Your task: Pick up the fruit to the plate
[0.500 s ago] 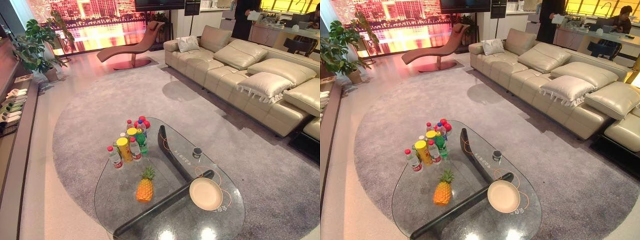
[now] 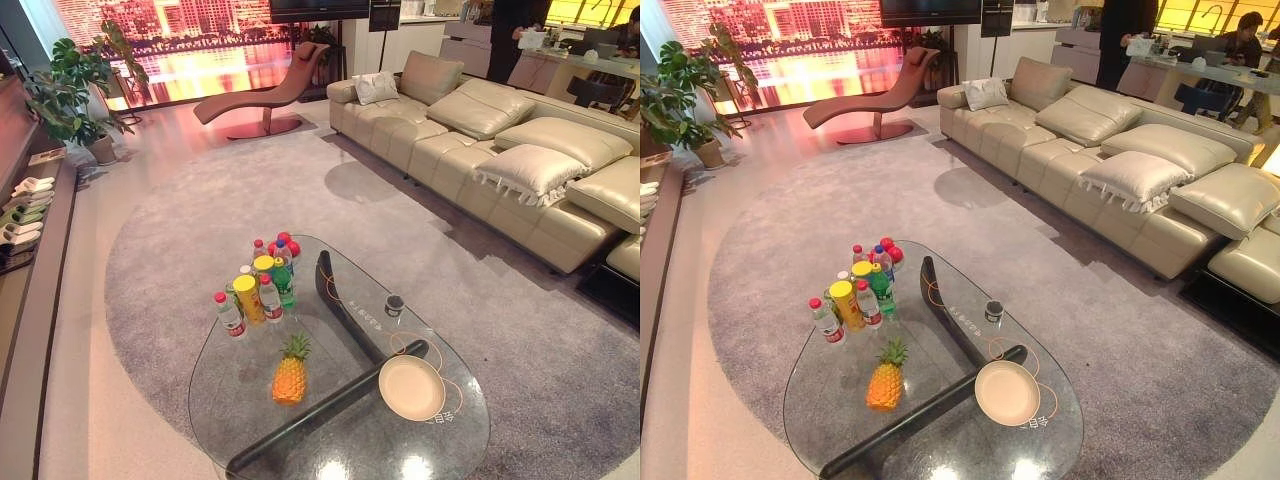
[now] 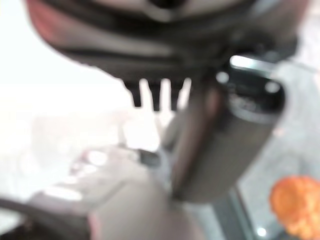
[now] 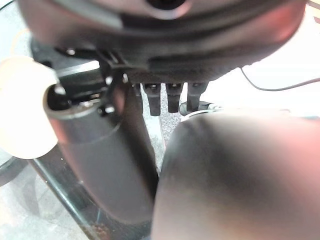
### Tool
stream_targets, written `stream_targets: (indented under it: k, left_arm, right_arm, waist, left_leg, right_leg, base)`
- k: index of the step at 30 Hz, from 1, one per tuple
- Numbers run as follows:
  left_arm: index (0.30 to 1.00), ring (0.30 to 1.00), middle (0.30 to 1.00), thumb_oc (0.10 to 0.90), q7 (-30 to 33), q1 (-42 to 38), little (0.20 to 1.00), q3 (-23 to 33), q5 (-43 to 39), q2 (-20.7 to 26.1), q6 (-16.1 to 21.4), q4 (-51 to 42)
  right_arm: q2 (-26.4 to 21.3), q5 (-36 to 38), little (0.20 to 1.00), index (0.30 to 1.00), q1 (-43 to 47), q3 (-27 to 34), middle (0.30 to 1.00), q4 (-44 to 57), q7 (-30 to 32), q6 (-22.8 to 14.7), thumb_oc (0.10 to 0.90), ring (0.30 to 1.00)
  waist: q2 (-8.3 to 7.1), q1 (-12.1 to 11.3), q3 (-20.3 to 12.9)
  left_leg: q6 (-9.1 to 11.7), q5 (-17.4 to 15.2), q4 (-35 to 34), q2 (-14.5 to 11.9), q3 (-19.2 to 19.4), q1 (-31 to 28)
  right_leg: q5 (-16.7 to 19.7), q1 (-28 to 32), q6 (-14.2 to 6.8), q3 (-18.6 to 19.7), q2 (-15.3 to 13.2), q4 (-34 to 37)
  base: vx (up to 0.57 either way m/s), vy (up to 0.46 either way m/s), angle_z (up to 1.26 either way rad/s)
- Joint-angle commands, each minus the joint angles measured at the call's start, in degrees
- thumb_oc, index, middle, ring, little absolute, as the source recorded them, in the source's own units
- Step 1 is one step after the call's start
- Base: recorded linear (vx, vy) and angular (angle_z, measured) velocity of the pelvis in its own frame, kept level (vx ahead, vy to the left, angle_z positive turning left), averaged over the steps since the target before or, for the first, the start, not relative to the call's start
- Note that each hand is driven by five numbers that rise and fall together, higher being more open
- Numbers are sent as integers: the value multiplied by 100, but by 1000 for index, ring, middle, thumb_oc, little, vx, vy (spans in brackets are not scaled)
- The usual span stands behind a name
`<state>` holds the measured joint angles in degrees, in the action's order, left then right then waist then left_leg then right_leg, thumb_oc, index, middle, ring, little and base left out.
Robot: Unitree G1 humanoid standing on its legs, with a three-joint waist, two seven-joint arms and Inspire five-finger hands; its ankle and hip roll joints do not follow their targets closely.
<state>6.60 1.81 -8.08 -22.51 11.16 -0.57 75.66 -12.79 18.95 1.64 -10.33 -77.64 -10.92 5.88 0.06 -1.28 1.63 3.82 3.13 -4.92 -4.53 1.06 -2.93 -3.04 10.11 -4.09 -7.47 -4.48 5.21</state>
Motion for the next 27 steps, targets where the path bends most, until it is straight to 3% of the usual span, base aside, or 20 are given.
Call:
stream_targets:
  k: [1,6,14,19,22,27]
  left_arm:
    - [900,900,900,800,337,-533,900,118,68,-163,203,520]
    - [900,900,900,800,695,-526,900,363,-126,-92,364,526]
    - [900,900,900,800,639,-542,900,542,-329,95,808,300]
    - [900,900,900,800,918,-749,900,370,-554,171,1512,-84]
    - [900,900,900,800,1448,-838,900,208,37,243,1971,-346]
    - [900,900,900,800,1511,-1063,900,44,-251,298,2108,-1035]
  right_arm:
    - [176,-212,900,900,117,-167,900,-454,61,178,800,900]
    - [117,-181,900,900,157,-129,900,-491,33,243,800,900]
    - [-169,-156,900,900,259,28,900,-463,-56,386,800,900]
    - [-371,52,900,900,463,47,900,-393,10,587,800,900]
    - [-428,135,900,900,517,4,900,-354,59,587,800,900]
    - [-540,231,900,900,719,-88,900,-184,253,476,800,900]
  waist:
    - [-174,-73,283]
    - [-170,-103,342]
    - [-110,-105,414]
    - [-15,-95,621]
    - [6,-100,736]
    - [56,-111,1047]
  left_leg:
    - [-95,-175,-8,171,-7,-302]
    - [-79,-159,-8,170,-21,-284]
    - [-61,-126,-8,165,-27,-220]
    - [-87,-61,17,181,-78,-37]
    - [-97,-50,60,195,-111,29]
    - [-125,-17,149,243,-190,255]
  right_leg:
    - [679,-282,-139,-271,-234,-21]
    - [685,-308,-139,-271,-240,-21]
    - [690,-396,-135,-257,-231,-21]
    - [699,-615,-89,-155,-215,-66]
    - [690,-683,-69,-149,-220,-117]
    - [573,-953,-8,-133,-174,-414]
  base:
    - [0,0,0]
    - [0,0,0]
    - [25,15,0]
    - [-52,45,-2]
    - [-18,5,0]
    - [-104,17,0]
